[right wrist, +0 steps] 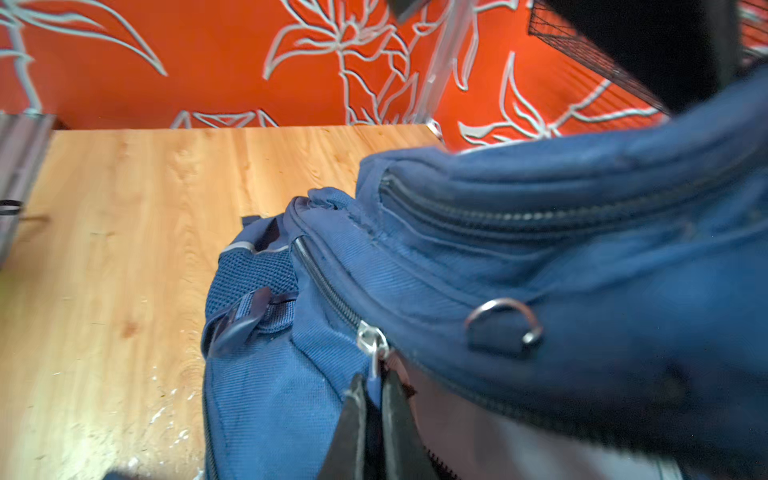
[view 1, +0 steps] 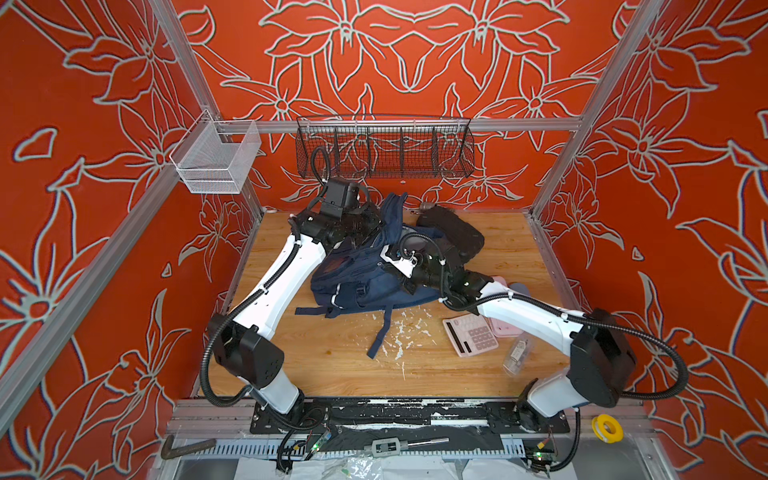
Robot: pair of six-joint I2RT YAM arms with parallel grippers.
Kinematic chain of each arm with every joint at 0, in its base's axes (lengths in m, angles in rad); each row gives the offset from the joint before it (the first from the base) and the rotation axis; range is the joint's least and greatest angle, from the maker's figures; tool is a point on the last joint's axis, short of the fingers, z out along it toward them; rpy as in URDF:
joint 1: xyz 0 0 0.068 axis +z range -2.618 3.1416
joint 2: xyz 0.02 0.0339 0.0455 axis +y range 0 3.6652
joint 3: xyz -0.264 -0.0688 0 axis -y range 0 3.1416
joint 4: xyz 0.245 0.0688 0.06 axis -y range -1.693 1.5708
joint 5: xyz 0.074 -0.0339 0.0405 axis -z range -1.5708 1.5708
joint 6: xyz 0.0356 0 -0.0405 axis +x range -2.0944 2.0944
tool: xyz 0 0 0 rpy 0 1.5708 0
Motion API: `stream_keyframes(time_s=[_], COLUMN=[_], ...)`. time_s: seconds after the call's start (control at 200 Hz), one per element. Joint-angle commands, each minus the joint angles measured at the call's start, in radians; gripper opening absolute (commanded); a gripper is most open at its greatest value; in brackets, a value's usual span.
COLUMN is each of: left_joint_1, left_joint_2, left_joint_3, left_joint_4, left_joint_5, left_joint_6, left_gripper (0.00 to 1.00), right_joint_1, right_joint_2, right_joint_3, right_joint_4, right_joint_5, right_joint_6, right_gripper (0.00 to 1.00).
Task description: Pack the student bag
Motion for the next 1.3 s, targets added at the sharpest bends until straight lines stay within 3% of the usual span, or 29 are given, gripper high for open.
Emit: stream_keyframes(time_s=[0.0, 0.18, 0.305, 0.455, 0.555, 0.65, 0.826, 1.006, 1.291], left_joint_1=[-0.001, 0.011, 0.017, 0.02, 0.033, 0.034, 0.034, 0.026, 0.019], left_joint_2=[-0.093, -0.079, -0.044, 0.054, 0.114, 0.164, 0.22, 0.251, 0.306], left_joint_3=[0.002, -0.05, -0.131, -0.047, 0.006, 0.063, 0.129, 0.18, 0.261], left_joint_4=[0.151, 0.224, 0.409, 0.421, 0.452, 0.455, 0.461, 0.45, 0.439], left_joint_5=[-0.001, -0.05, -0.039, -0.036, -0.041, -0.055, -0.06, -0.063, -0.05], left_joint_6=[-0.047, -0.065, -0.12, -0.14, -0.148, -0.162, -0.202, -0.208, -0.185], left_gripper=[0.0, 0.0, 0.0, 0.0, 0.0, 0.0, 0.0, 0.0, 0.0], right_joint_1=[-0.028, -0.06, -0.081, -0.082, -0.039, 0.039, 0.144, 0.206, 0.276], right_joint_2=[0.062, 0.142, 0.162, 0.176, 0.156, 0.143, 0.172, 0.23, 0.314], right_joint_3=[0.077, 0.164, 0.228, 0.304, 0.22, 0.134, 0.078, 0.109, 0.139], right_joint_4=[0.032, 0.026, -0.061, -0.183, -0.073, 0.038, 0.186, 0.26, 0.362], right_joint_5=[-0.217, -0.255, -0.215, -0.151, -0.026, 0.174, 0.409, 0.512, 0.463], right_joint_6=[-0.022, -0.049, -0.089, -0.113, -0.024, -0.018, -0.023, -0.024, -0.043], right_gripper=[0.0, 0.0, 0.0, 0.0, 0.0, 0.0, 0.0, 0.0, 0.0])
